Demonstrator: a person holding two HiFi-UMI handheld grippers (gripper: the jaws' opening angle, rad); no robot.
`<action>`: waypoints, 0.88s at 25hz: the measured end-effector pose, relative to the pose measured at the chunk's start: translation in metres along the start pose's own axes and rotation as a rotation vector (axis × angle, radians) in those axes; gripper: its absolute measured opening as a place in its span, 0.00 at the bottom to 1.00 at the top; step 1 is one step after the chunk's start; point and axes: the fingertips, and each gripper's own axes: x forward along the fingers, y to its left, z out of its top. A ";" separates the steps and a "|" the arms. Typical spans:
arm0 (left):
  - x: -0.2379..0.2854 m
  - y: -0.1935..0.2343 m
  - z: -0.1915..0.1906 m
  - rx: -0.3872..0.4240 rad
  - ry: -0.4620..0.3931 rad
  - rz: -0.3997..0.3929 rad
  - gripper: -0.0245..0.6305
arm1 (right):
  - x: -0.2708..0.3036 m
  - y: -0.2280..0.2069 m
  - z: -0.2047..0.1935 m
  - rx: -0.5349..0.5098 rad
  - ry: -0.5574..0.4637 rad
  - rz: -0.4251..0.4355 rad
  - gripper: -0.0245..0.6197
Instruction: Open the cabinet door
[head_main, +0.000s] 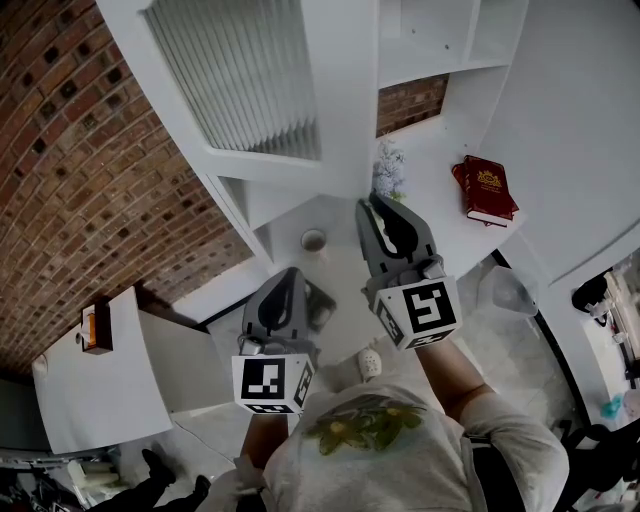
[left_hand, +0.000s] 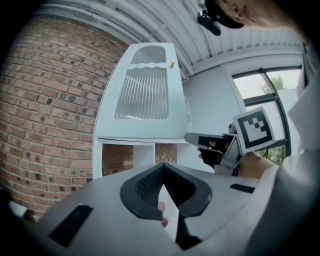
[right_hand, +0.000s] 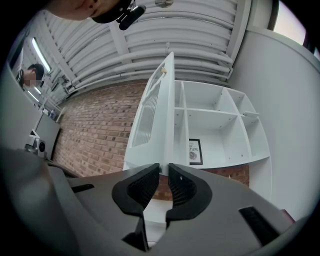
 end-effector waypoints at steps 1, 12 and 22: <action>-0.001 0.000 0.000 0.000 0.000 0.000 0.05 | -0.001 0.001 0.000 0.001 -0.001 0.000 0.14; -0.009 0.000 -0.003 -0.006 0.004 0.004 0.05 | -0.011 0.015 0.003 -0.007 -0.018 0.017 0.13; -0.021 0.003 -0.005 -0.009 0.008 0.012 0.05 | -0.019 0.026 0.006 0.001 -0.030 0.024 0.13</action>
